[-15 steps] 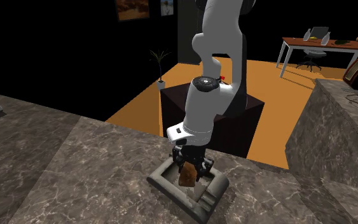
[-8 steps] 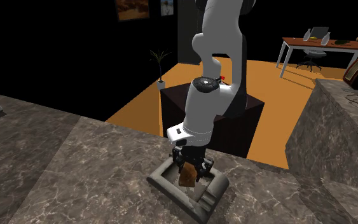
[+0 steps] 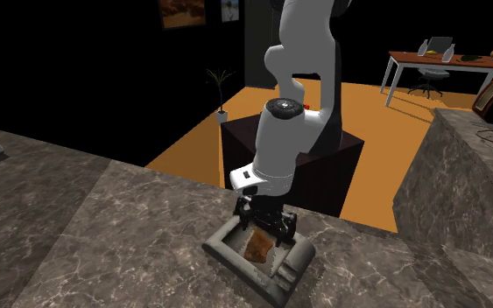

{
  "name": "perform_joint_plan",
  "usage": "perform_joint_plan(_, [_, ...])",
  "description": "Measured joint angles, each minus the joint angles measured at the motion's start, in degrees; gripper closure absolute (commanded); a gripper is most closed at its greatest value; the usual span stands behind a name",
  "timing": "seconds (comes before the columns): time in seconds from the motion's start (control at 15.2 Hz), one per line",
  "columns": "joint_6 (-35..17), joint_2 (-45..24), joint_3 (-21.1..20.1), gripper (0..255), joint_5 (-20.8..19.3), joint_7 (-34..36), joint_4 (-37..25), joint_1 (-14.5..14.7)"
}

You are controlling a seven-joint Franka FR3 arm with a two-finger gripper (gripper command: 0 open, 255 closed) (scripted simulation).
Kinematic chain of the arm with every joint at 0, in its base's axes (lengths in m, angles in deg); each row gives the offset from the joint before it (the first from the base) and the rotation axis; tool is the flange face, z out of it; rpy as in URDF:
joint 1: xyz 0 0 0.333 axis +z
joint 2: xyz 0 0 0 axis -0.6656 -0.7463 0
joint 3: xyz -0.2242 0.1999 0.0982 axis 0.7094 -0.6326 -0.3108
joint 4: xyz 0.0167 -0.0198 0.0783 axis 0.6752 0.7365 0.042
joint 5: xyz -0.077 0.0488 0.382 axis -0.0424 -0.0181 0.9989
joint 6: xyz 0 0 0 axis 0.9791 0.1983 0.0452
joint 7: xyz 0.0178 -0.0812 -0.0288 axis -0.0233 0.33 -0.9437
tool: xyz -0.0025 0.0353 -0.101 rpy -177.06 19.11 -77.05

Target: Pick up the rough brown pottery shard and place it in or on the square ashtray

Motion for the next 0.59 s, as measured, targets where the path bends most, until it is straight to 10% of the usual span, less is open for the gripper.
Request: perform_joint_plan(0.59, [2.8, 4.6, 0.7, 0, -0.7, 0.5, 1.7, 0.8])
